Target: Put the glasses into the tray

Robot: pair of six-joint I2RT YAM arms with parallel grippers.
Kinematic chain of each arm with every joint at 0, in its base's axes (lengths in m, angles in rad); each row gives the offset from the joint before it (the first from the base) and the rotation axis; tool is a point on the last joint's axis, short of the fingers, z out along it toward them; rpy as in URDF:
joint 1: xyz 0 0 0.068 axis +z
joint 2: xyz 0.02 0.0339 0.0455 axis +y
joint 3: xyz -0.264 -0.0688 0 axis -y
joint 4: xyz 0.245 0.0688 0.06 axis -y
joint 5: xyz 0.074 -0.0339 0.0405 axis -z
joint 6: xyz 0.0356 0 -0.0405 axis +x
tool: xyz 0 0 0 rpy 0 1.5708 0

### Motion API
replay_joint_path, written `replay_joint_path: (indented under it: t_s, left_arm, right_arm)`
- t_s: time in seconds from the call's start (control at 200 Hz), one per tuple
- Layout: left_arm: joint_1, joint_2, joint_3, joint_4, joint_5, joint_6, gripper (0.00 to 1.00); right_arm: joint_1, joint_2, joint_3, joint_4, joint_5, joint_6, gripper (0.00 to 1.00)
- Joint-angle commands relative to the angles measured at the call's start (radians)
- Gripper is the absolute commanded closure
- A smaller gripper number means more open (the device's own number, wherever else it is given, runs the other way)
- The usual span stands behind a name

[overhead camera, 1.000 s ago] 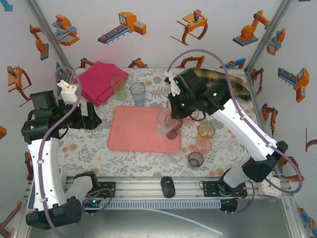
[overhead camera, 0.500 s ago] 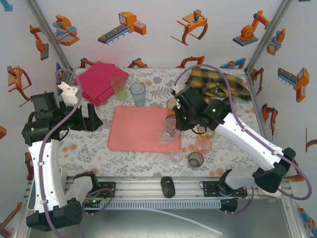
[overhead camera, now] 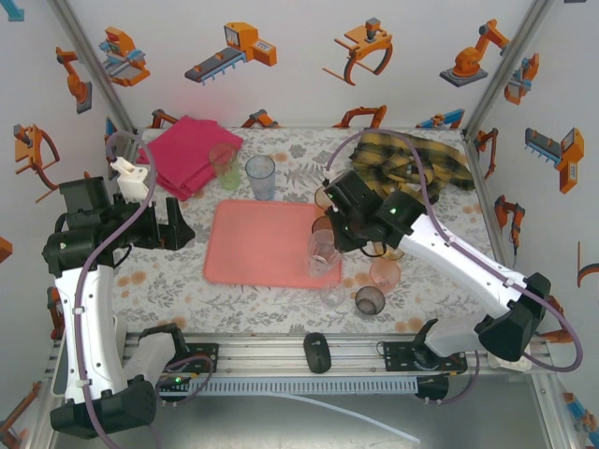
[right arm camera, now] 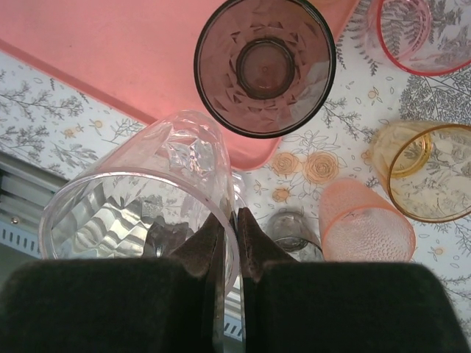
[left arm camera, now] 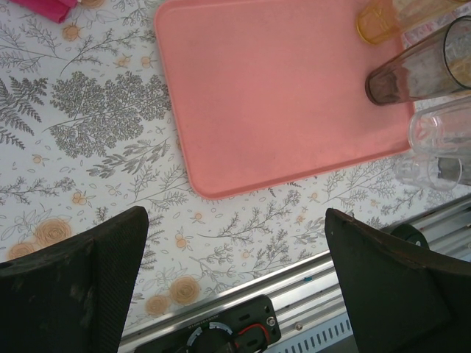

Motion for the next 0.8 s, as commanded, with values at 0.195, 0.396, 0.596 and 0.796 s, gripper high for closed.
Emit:
replay_joint_path:
  t_s: [0.195,0.396,0.596,0.796]
  left_arm:
    - [-0.001,-0.006,-0.013,-0.013,0.021,0.022,0.03]
    - [-0.001,-0.009,-0.016,-0.014,0.019,0.023,0.03]
    - [-0.001,-0.009,-0.02,-0.013,0.018,0.022,0.03]
    - [-0.001,-0.005,-0.02,-0.013,0.021,0.022,0.03]
  right_arm:
    - [0.008,0.013,-0.056,0.05,0.072,0.008,1.0]
    - [0.008,0.014,-0.084,0.079,0.083,0.003,1.0]
    - [0.008,0.037,-0.096,0.087,0.081,0.0,1.0]
    - [0.007,0.038,-0.118,0.098,0.086,0.002,1.0]
